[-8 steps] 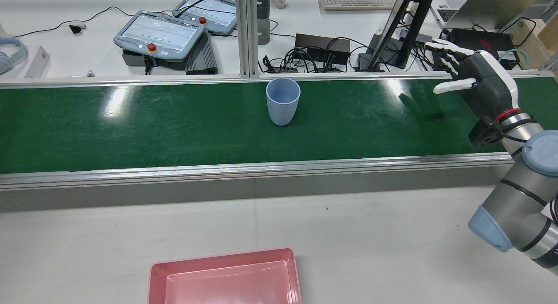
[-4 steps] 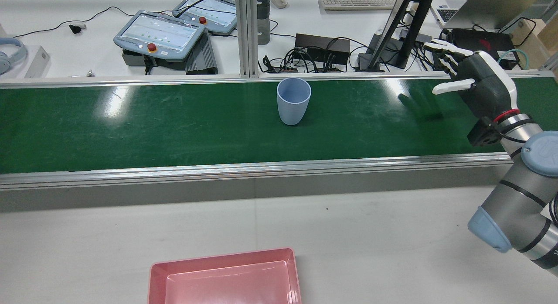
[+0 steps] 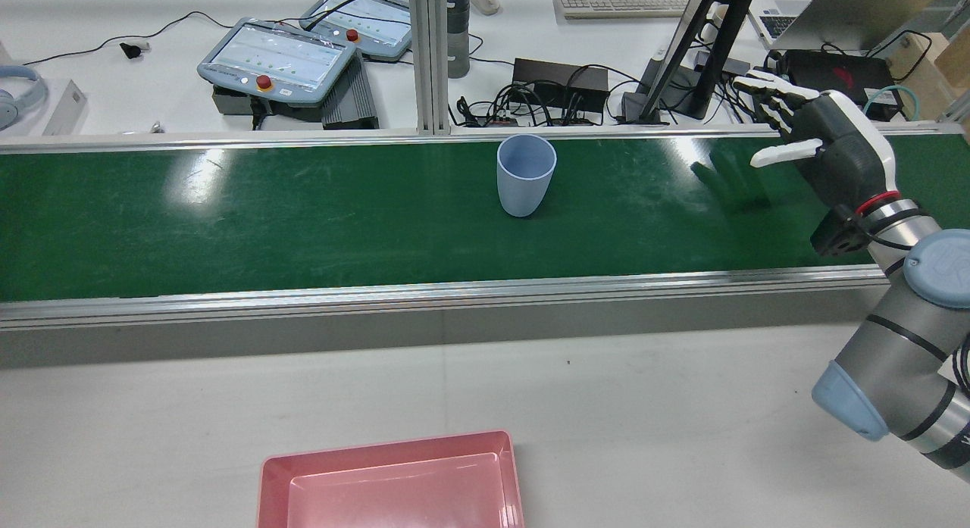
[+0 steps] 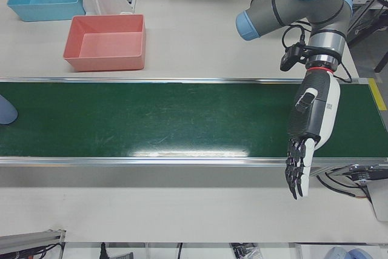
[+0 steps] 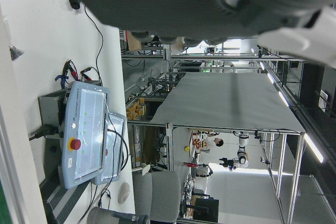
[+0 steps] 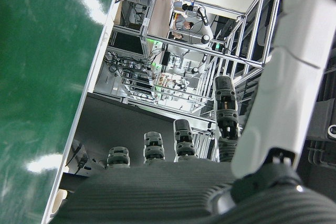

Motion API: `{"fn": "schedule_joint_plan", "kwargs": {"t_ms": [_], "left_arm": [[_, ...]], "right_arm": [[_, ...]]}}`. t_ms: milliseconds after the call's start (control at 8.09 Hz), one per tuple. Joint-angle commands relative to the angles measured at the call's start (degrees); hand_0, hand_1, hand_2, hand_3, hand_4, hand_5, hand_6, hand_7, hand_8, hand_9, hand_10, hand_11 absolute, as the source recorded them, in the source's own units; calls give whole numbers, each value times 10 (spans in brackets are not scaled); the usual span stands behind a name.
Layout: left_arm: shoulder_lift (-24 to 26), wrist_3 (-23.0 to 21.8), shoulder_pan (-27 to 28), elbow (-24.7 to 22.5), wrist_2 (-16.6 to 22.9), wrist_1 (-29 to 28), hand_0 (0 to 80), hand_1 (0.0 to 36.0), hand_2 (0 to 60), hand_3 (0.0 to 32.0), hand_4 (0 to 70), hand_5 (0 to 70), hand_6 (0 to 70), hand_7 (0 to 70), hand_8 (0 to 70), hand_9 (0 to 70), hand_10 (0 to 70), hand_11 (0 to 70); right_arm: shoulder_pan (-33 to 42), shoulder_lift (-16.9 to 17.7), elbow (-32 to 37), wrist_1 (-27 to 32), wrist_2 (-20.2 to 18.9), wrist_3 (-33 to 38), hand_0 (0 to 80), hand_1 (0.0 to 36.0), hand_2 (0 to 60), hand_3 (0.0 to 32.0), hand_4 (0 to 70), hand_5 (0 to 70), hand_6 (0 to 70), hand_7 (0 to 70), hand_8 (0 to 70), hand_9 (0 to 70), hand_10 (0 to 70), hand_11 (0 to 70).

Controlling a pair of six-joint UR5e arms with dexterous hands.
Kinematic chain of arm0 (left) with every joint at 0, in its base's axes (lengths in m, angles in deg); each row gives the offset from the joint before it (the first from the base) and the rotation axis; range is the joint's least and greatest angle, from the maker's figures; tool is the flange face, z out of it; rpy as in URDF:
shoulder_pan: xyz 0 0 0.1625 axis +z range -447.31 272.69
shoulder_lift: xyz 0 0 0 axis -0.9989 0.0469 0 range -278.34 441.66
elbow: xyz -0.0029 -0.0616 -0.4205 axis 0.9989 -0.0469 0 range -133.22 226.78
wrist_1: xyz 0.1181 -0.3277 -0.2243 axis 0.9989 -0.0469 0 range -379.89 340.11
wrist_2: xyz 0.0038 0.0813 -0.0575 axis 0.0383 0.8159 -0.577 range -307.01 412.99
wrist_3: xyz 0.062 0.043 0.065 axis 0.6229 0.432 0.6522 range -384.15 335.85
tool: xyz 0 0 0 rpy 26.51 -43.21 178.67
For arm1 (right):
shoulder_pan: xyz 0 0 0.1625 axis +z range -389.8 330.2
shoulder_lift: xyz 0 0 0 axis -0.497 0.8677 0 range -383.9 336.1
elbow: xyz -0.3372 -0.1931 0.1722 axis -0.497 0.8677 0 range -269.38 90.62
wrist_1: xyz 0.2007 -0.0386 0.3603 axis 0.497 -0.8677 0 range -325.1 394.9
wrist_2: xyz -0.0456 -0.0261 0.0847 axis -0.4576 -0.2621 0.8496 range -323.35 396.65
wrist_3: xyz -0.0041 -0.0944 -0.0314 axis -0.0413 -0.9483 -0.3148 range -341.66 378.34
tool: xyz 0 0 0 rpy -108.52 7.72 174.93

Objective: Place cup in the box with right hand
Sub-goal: 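Move the open right hand along the belt toward the approaching blue cup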

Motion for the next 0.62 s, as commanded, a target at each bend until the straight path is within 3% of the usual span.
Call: {"fn": "schedule_joint_plan", "kwargs": {"t_ms": [0, 124, 247, 371, 495], "left_arm": [[0, 0, 0, 1, 0, 0, 0, 0, 0, 0, 0, 0, 0, 0, 0, 0, 0, 0], [0, 0, 0, 1, 0, 0, 0, 0, 0, 0, 0, 0, 0, 0, 0, 0, 0, 0], [0, 0, 0, 0, 0, 0, 0, 0, 0, 0, 0, 0, 0, 0, 0, 0, 0, 0], [0, 0, 0, 0, 0, 0, 0, 0, 0, 0, 0, 0, 0, 0, 0, 0, 0, 0], [0, 0, 0, 0, 0, 0, 0, 0, 0, 0, 0, 0, 0, 0, 0, 0, 0, 0]], "right_arm": [[-1, 0, 2, 1, 0, 0, 594, 75, 0, 0, 224, 54, 65, 211, 51, 115, 21, 48], [-1, 0, 2, 1, 0, 0, 574, 101, 0, 0, 189, 54, 65, 211, 51, 116, 21, 48], [-1, -4, 4, 1, 0, 0, 598, 69, 0, 0, 233, 54, 65, 212, 51, 117, 22, 49], [-2, -4, 4, 1, 1, 0, 568, 110, 0, 0, 178, 55, 66, 214, 53, 119, 22, 49], [-1, -8, 5, 1, 1, -1, 599, 67, 0, 0, 237, 55, 66, 215, 53, 120, 22, 50]]}}
